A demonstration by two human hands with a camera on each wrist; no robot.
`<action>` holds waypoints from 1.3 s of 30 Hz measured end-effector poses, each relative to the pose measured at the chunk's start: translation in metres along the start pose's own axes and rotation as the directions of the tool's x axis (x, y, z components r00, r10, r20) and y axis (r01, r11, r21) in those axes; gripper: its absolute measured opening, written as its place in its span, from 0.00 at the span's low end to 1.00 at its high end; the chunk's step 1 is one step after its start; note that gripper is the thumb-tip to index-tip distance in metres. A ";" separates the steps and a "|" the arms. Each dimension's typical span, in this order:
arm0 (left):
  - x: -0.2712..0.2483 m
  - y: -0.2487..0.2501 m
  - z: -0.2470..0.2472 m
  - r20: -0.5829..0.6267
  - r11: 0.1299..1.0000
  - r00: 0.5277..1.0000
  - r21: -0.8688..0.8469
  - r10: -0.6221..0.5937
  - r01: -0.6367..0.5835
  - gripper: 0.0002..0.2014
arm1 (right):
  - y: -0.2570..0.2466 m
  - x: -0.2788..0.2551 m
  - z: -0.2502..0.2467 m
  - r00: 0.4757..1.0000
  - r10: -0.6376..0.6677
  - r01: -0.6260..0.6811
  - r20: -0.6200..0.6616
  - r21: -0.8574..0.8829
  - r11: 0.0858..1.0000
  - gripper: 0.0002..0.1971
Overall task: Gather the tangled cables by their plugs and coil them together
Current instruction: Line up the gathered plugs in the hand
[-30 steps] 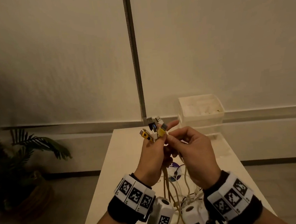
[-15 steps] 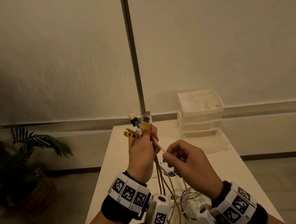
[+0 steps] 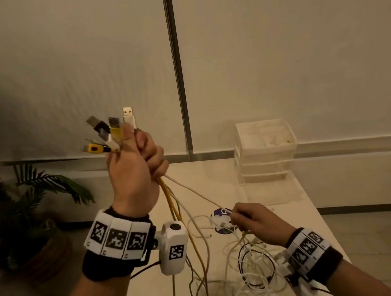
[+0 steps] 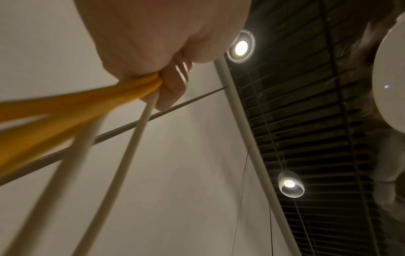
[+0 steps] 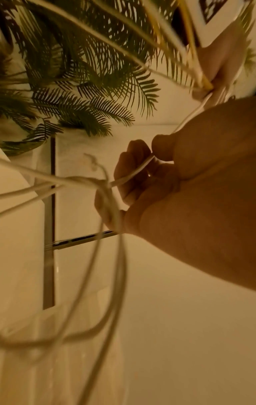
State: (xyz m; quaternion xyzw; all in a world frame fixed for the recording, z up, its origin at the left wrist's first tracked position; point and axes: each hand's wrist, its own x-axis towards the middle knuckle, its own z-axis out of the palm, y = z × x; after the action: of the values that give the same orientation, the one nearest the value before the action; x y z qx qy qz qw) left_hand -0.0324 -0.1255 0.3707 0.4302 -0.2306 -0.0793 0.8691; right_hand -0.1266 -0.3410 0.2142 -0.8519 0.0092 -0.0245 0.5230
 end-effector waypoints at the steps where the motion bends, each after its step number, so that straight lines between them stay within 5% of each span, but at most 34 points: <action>1: -0.001 0.001 0.002 0.035 1.000 0.999 0.029 0.001 -0.002 0.20 | 0.004 0.002 0.000 1.000 -0.007 0.007 -0.018 -0.002 1.000 0.12; 6: -0.018 -0.038 0.005 0.345 0.943 0.919 0.324 -0.192 0.075 0.11 | 0.004 0.011 -0.009 0.992 -0.012 0.041 -0.124 0.235 0.971 0.14; 10: -0.027 -0.076 0.008 0.280 0.728 0.924 0.685 -0.259 -0.003 0.12 | -0.017 0.019 -0.018 0.989 -0.042 0.088 -0.141 0.338 0.937 0.14; 17: -0.017 -0.089 0.013 0.174 0.690 0.947 0.721 -0.271 0.065 0.21 | -0.046 0.029 -0.033 0.966 -0.137 0.191 -0.221 0.246 0.950 0.10; 21: -0.012 -0.092 0.006 0.191 0.639 0.973 0.767 -0.130 -0.065 0.06 | -0.067 0.022 -0.053 0.951 -0.201 0.244 -0.234 0.173 0.954 0.08; 25: -0.008 -0.079 0.012 0.189 0.707 0.977 0.679 0.093 -0.199 0.14 | -0.066 0.019 -0.055 0.964 -0.236 0.255 -0.125 0.173 0.951 0.09; 30: 0.008 -0.054 0.007 0.024 0.860 0.969 0.456 0.245 -0.228 0.09 | -0.005 0.017 -0.019 0.996 -0.067 0.058 0.054 0.154 0.986 0.16; 36: 0.002 -0.066 -0.003 -0.082 0.852 0.985 0.515 0.152 -0.088 0.17 | 0.003 0.022 -0.029 0.954 0.005 0.079 -0.301 0.268 0.960 0.16; 39: -0.006 -0.070 0.005 0.121 0.773 0.984 0.609 0.132 -0.179 0.12 | -0.026 0.024 -0.037 0.941 -0.032 0.143 -0.338 0.309 0.940 0.14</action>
State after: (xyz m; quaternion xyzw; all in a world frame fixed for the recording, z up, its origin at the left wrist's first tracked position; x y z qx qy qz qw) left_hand -0.0358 -0.1702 0.3158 0.6667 -0.3095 0.0570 0.6756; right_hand -0.1043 -0.3629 0.2552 -0.7360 0.0533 -0.1907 0.6474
